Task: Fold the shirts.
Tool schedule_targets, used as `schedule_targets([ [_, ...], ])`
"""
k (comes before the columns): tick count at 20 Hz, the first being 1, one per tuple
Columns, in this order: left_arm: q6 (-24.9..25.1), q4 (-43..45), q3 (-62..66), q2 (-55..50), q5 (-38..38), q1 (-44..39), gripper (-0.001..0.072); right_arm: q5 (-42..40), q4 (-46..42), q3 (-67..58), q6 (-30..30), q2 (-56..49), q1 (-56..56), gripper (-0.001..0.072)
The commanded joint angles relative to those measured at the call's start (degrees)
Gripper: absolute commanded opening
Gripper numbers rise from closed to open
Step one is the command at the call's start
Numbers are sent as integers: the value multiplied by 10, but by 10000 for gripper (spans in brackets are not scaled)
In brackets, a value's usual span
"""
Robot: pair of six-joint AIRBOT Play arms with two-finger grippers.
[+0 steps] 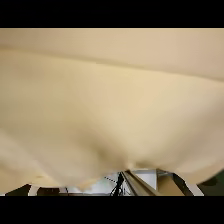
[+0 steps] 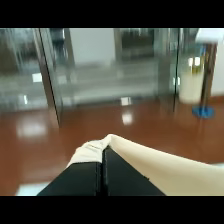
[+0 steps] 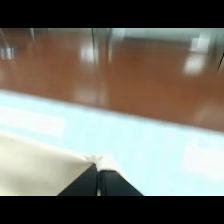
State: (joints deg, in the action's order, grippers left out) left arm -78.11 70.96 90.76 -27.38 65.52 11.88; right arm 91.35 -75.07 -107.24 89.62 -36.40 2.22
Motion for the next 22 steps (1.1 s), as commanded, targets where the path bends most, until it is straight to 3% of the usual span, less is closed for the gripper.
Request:
schedule_targets([
  [1,-8,-5,-154,-17,-19,-7,23,-47,-5,166,0,1,0,18],
  [5,-6,-35,-252,-146,-109,-31,23,-214,-18,323,3,-71,0,18],
  [10,-6,-35,-220,-374,-219,-90,23,-369,-12,308,28,-294,-7,19],
  [13,-7,-35,-169,-475,-256,-113,24,-423,119,241,48,-436,-50,19],
  [16,-9,-40,-136,-531,-260,-131,29,-409,255,173,30,-547,-89,21],
  [17,-13,-49,-135,-539,-259,-135,93,-398,299,158,20,-573,-100,110],
  [18,-13,-52,-136,-541,-252,-138,388,-386,341,153,7,-589,-112,406],
  [19,-13,-51,-135,-542,-238,-138,695,-374,366,153,-4,-596,-123,643],
  [22,2,35,-105,-540,-44,-102,702,-284,361,153,-31,-585,-181,632],
])
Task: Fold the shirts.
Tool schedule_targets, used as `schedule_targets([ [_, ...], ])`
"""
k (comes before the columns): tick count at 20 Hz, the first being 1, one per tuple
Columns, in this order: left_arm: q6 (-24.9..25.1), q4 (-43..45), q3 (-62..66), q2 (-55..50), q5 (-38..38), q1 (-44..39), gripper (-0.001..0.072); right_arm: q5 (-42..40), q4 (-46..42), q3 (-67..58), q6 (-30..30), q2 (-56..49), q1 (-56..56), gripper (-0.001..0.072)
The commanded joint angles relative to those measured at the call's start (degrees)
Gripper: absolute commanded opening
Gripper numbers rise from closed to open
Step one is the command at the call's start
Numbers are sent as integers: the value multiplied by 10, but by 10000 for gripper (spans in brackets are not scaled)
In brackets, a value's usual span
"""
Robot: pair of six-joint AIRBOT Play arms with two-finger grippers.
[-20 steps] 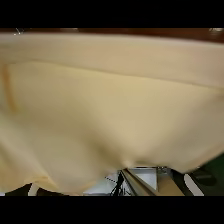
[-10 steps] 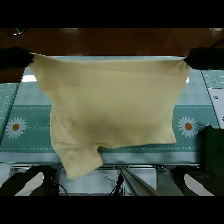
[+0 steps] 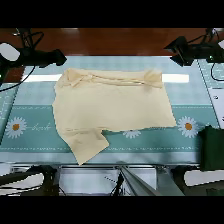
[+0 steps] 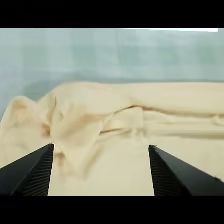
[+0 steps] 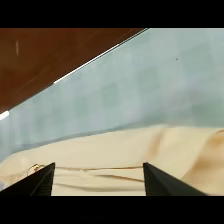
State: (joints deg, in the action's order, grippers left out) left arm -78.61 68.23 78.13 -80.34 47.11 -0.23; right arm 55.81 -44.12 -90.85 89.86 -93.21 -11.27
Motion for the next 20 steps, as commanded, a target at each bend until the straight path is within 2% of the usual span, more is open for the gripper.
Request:
schedule_targets([
  [1,7,86,21,-9,206,45,703,120,32,-11,-57,-6,-73,631],
  [3,-10,92,-1,-6,304,113,702,223,-61,-6,-96,25,-115,631],
  [4,-17,82,-27,1,330,148,702,252,-120,11,-107,50,-126,631],
  [6,-16,33,-116,42,328,220,702,235,-189,105,-124,131,-151,631],
  [10,36,-50,-292,145,282,345,701,115,-132,364,-134,315,-202,631],
  [13,36,-142,-384,179,266,419,701,108,-92,506,-154,421,-207,631],
  [15,44,-155,-420,179,280,431,701,122,-61,572,-167,469,-207,630],
  [17,44,-126,-435,178,290,431,701,120,-41,617,-167,505,-207,629],
  [20,62,-130,-456,177,293,430,701,123,-37,652,-167,520,-206,628],
])
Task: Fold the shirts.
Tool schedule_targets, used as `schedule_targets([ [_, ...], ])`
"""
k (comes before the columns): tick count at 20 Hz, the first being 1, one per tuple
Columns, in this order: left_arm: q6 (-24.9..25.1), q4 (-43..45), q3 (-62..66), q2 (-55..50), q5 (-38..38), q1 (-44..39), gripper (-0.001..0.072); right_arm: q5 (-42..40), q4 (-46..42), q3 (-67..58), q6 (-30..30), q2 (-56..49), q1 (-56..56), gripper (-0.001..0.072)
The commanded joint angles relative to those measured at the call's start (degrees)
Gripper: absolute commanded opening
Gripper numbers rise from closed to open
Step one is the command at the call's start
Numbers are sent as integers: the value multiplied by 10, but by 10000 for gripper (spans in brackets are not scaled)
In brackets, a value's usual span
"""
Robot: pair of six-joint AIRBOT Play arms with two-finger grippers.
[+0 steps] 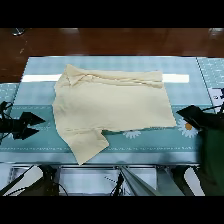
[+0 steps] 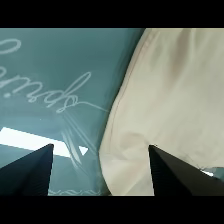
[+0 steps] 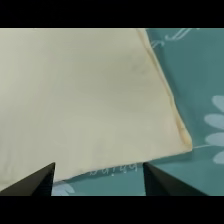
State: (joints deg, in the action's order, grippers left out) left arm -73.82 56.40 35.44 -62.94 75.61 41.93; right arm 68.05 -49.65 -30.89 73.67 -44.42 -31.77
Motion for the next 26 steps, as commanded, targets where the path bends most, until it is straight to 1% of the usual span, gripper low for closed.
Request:
schedule_targets([
  [1,26,-30,-45,3,6,5,702,0,21,57,-5,32,-2,628],
  [3,54,-59,-79,1,-9,-10,701,0,35,59,-5,32,-2,628],
  [5,70,-82,-108,1,-31,-24,701,-1,49,59,-5,32,-2,628],
  [8,76,-88,-129,1,-61,-46,701,0,63,59,-5,32,-2,628],
  [9,89,-100,-132,1,-64,-53,701,0,63,59,-5,32,-2,628],
  [11,92,-126,-138,0,-75,-75,701,-2,63,59,-5,32,-2,627],
  [13,91,-134,-146,0,-108,-114,701,-10,63,59,4,32,-2,627],
  [15,91,-140,-148,-3,-121,-157,699,-29,61,59,12,32,-2,627],
  [16,91,-141,-146,-5,-122,-174,661,-40,51,56,21,32,-8,627],
  [17,93,-140,-146,-5,-122,-181,310,-45,29,47,32,30,-22,627],
  [18,98,-144,-145,-5,-120,-180,39,-44,0,35,40,27,-42,627],
  [19,102,-144,-143,-4,-118,-179,23,-45,-38,25,52,23,-69,627],
  [21,102,-145,-135,-4,-115,-179,23,-39,-114,22,85,6,-117,627],
  [22,102,-151,-133,-4,-116,-179,23,-26,-150,22,104,-11,-125,627],
  [23,102,-158,-132,-4,-117,-179,23,-8,-172,22,109,-34,-124,627],
  [24,102,-165,-132,-4,-119,-179,23,16,-168,22,93,-59,-124,627],
  [26,102,-166,-133,-4,-126,-180,24,12,-128,21,78,-99,-110,627],
])
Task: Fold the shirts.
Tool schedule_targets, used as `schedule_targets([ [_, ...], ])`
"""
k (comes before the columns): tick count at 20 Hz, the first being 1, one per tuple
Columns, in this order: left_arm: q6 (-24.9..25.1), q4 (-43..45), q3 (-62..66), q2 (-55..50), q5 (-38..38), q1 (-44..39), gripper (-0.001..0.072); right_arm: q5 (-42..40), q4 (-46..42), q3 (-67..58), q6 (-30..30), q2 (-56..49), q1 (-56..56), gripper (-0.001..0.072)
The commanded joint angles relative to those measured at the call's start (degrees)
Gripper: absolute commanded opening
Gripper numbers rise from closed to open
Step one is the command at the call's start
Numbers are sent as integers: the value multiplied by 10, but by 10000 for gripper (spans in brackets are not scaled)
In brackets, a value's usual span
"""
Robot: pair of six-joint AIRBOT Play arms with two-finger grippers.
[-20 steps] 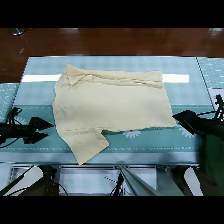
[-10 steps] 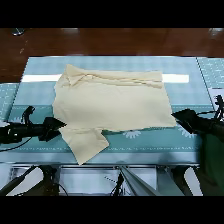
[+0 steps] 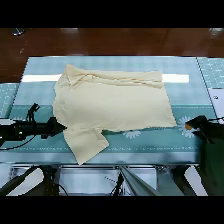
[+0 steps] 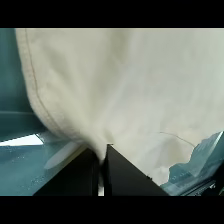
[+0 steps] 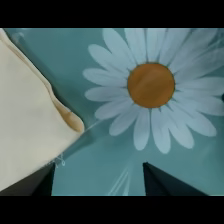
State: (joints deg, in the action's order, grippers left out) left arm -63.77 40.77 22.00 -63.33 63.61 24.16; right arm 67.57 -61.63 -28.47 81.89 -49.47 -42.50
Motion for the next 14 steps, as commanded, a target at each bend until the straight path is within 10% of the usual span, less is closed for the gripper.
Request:
schedule_targets([
  [1,1,-10,2,-1,-8,-3,24,16,28,-6,-23,-73,6,627],
  [14,2,-10,2,-1,-17,-3,24,-34,101,-130,-50,-279,210,585],
])
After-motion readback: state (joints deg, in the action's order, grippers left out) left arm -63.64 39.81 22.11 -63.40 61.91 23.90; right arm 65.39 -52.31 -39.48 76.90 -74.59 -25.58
